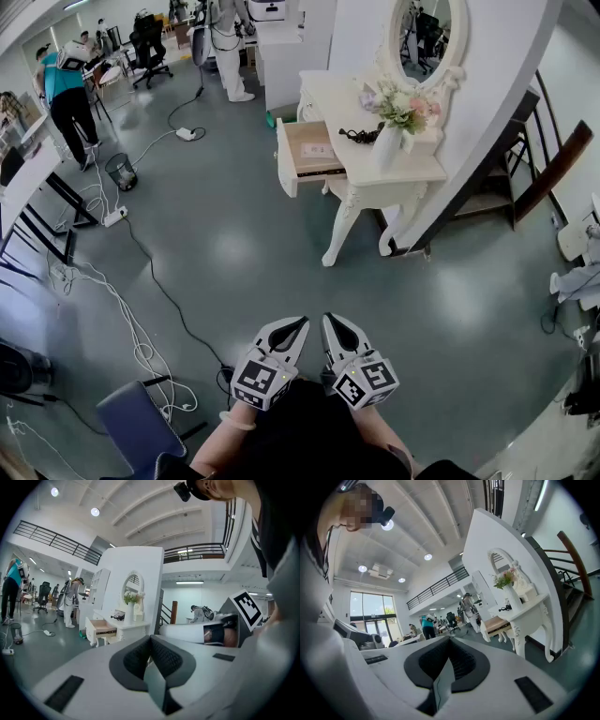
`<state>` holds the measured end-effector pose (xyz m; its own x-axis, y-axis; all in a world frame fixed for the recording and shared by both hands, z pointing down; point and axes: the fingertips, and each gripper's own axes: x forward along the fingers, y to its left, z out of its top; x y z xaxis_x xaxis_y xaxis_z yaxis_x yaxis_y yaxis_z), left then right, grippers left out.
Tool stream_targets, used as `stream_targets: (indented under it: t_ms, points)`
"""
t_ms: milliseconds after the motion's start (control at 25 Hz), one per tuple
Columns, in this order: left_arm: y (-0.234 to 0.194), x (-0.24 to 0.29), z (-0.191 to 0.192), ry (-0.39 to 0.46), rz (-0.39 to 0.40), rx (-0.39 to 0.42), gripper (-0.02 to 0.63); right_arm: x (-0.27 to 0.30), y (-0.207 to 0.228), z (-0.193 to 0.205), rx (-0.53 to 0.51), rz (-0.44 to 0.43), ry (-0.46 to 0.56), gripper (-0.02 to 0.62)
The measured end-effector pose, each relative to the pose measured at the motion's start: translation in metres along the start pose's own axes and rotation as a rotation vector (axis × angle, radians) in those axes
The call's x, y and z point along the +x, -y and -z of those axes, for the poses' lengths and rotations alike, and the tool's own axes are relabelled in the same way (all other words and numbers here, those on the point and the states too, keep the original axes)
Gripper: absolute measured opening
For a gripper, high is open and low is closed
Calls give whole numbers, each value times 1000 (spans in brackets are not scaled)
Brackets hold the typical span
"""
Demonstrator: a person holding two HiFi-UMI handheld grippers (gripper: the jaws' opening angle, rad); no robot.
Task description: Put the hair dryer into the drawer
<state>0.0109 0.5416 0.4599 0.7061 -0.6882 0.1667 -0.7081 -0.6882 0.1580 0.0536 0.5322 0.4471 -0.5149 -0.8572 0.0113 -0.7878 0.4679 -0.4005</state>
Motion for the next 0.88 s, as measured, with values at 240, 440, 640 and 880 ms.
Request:
stream_targets:
  t_ms: [240, 440, 640, 880]
  points:
    - [6, -7, 21, -52, -13, -5, 19, -9, -3, 14, 16, -2, -36, 26]
    - [11, -11, 25, -65, -32, -11, 18, -15, -1, 19, 45, 11, -42, 26]
    - [1, -14, 27, -71, -64, -23, 18, -9, -1, 22, 59, 10, -62, 27]
    - [-12, -5, 18, -48, -64, -47, 18, 5, 3, 18, 40, 13, -53, 28]
